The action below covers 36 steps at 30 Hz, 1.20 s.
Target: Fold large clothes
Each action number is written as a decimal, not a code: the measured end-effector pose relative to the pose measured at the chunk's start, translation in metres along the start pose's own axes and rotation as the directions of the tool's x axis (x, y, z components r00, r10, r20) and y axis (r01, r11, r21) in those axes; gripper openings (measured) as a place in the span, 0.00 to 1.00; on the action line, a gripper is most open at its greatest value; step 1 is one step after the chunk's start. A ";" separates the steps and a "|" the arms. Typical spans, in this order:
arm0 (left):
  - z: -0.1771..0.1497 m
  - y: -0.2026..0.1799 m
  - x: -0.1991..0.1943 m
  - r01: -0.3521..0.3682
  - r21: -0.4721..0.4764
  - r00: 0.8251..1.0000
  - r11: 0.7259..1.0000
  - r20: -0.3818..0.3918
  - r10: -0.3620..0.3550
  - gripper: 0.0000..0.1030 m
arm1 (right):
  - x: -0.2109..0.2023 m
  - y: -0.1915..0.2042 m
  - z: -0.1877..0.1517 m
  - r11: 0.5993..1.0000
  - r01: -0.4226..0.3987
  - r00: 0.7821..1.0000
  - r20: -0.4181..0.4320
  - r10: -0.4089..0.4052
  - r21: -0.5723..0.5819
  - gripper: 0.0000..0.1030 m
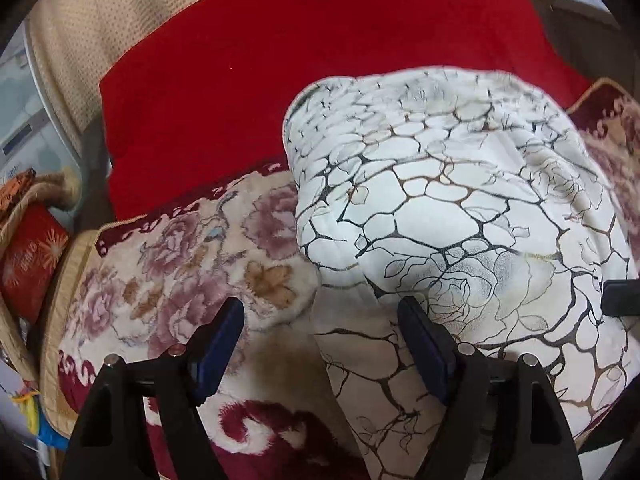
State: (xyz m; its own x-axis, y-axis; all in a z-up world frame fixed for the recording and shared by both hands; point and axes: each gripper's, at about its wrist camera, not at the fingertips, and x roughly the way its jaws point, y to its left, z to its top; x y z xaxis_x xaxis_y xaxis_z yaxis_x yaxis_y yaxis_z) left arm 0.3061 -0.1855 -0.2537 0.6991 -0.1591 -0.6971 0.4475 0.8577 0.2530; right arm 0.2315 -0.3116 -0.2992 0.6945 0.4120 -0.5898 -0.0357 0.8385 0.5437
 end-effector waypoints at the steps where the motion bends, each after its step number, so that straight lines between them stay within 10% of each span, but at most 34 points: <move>1: 0.000 0.003 0.001 0.005 -0.015 1.000 1.000 -0.011 -0.005 0.77 | -0.003 0.002 0.002 1.000 -0.008 1.000 -0.002 0.008 -0.003 0.02; 10: 0.002 0.005 0.001 -0.002 -0.023 1.000 1.000 -0.015 0.002 0.77 | -0.046 0.014 0.076 0.998 0.050 0.987 0.158 -0.043 -0.036 0.08; 18: 0.002 0.009 0.003 0.015 -0.034 1.000 0.999 -0.012 -0.015 0.78 | 0.026 -0.025 0.143 0.967 0.249 0.965 0.064 -0.252 0.060 0.06; 24: 0.003 0.006 0.003 0.012 -0.028 1.000 1.000 -0.006 -0.012 0.78 | 0.057 -0.052 0.138 0.928 0.366 0.930 0.023 -0.368 0.066 0.06; 36: 0.002 0.008 0.003 0.012 -0.042 1.000 0.999 -0.014 -0.013 0.78 | 0.006 0.015 0.105 0.825 0.555 0.829 0.157 -0.538 -0.107 0.06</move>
State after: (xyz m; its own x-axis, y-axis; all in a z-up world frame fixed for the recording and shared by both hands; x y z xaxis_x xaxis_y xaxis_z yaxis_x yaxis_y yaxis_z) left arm 0.3134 -0.1801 -0.2524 0.6854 -0.1634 -0.7096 0.4325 0.8753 0.2162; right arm 0.3108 -0.3345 -0.2318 0.7072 -0.1653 -0.6874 0.2792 0.9585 0.0568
